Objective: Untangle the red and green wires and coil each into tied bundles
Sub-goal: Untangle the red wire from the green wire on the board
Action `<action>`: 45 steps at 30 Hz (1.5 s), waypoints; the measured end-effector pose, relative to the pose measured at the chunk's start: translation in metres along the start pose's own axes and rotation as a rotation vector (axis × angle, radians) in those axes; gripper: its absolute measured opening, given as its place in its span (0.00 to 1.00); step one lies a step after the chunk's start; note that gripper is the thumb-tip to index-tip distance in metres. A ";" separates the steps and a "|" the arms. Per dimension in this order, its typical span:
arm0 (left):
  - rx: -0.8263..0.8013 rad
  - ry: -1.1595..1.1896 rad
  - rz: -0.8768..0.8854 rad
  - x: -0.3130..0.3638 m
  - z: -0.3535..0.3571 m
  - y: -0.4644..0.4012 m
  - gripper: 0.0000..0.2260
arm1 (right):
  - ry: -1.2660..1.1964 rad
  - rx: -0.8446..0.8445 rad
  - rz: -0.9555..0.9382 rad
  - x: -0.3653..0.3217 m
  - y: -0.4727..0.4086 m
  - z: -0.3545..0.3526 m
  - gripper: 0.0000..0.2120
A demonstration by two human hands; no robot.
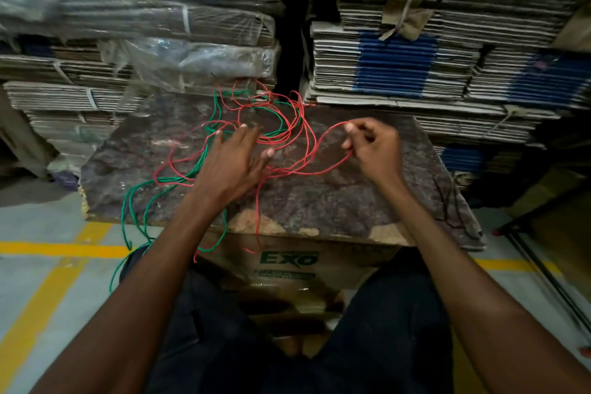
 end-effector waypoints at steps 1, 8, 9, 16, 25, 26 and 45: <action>-0.014 -0.019 0.019 0.000 0.004 -0.002 0.29 | -0.007 0.059 0.029 0.009 -0.008 -0.012 0.04; -0.056 -0.072 0.065 -0.009 0.023 -0.009 0.26 | -0.004 0.337 0.237 0.063 -0.047 -0.059 0.09; -0.067 -0.087 0.068 -0.010 0.025 -0.011 0.26 | 0.014 0.331 0.268 0.073 -0.049 -0.059 0.09; -0.134 -0.098 0.098 -0.015 0.030 -0.027 0.27 | 0.713 -0.205 0.129 0.068 -0.055 -0.022 0.19; -0.083 0.040 0.096 -0.015 0.020 0.000 0.26 | 0.548 -0.327 -0.371 -0.028 0.005 0.042 0.18; -0.077 0.035 0.094 -0.014 0.019 0.002 0.27 | 0.452 -0.358 -0.312 -0.032 0.013 0.050 0.14; 0.096 0.061 0.137 0.009 -0.011 0.007 0.21 | -0.473 -0.216 0.409 -0.025 -0.004 0.050 0.10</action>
Point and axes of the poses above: each hand's wrist, its own y-axis away from the middle knuckle, its own z-axis out of the palm, x = y × z, the point moved 10 cm from there along -y, towards the middle knuckle, and after that the axes turned 13 degrees about -z, right-handed, at the moved point
